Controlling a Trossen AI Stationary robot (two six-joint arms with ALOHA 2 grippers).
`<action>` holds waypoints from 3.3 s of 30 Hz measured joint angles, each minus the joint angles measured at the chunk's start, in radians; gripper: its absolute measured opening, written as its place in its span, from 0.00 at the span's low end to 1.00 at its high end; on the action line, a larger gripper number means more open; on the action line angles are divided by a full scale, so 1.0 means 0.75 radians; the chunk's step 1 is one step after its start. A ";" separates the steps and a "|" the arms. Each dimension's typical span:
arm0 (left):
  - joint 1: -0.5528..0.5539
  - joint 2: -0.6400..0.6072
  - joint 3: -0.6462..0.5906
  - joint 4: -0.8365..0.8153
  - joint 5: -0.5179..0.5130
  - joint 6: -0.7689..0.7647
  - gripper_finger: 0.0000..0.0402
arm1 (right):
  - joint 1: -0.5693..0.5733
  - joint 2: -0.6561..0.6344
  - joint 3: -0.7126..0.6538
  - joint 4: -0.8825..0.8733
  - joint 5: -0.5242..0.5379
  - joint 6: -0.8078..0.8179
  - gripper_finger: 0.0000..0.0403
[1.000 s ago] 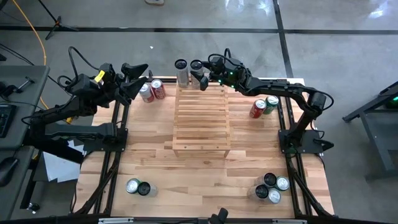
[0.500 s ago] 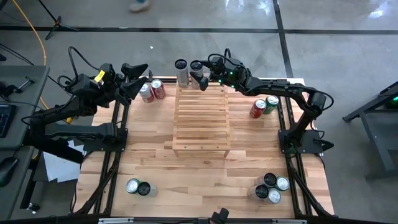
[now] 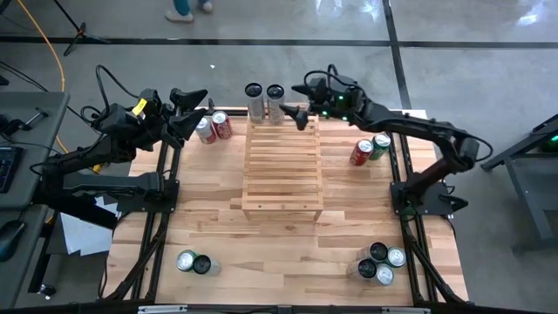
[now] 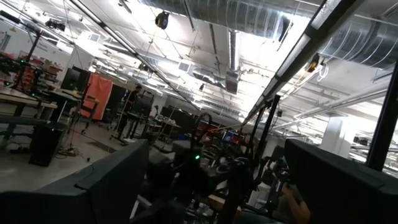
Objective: Place canned beverage on shelf
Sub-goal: Put the left white pink soda can on the shelf
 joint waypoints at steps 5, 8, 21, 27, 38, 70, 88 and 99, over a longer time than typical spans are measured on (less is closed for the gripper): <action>0.000 0.001 0.000 -0.002 0.001 -0.011 0.91 | 0.004 -0.157 0.000 -0.203 -0.017 0.064 0.97; 0.000 0.000 0.000 -0.008 0.001 -0.011 0.91 | 0.005 -0.256 0.000 -0.315 -0.019 0.128 0.97; 0.000 0.000 0.000 -0.020 0.001 -0.010 0.91 | 0.012 -0.611 0.000 -0.608 -0.033 0.259 0.97; 0.000 0.001 0.000 -0.021 0.001 -0.011 0.91 | 0.013 -0.693 0.000 -0.626 -0.087 0.355 0.97; 0.000 0.001 0.000 -0.022 0.001 -0.011 0.91 | 0.056 -0.686 0.001 -0.629 -0.085 0.446 0.97; 0.000 0.000 0.001 -0.348 -0.017 -0.011 0.91 | 0.838 -0.674 -0.058 -1.779 -0.344 1.688 0.97; 0.000 0.001 0.001 -0.593 0.067 -0.005 0.91 | 1.090 -0.568 -0.081 -1.646 -0.305 2.036 0.97; -0.065 0.035 0.165 -1.331 0.476 -0.271 0.91 | 1.090 -0.568 -0.081 -1.641 -0.201 2.036 0.97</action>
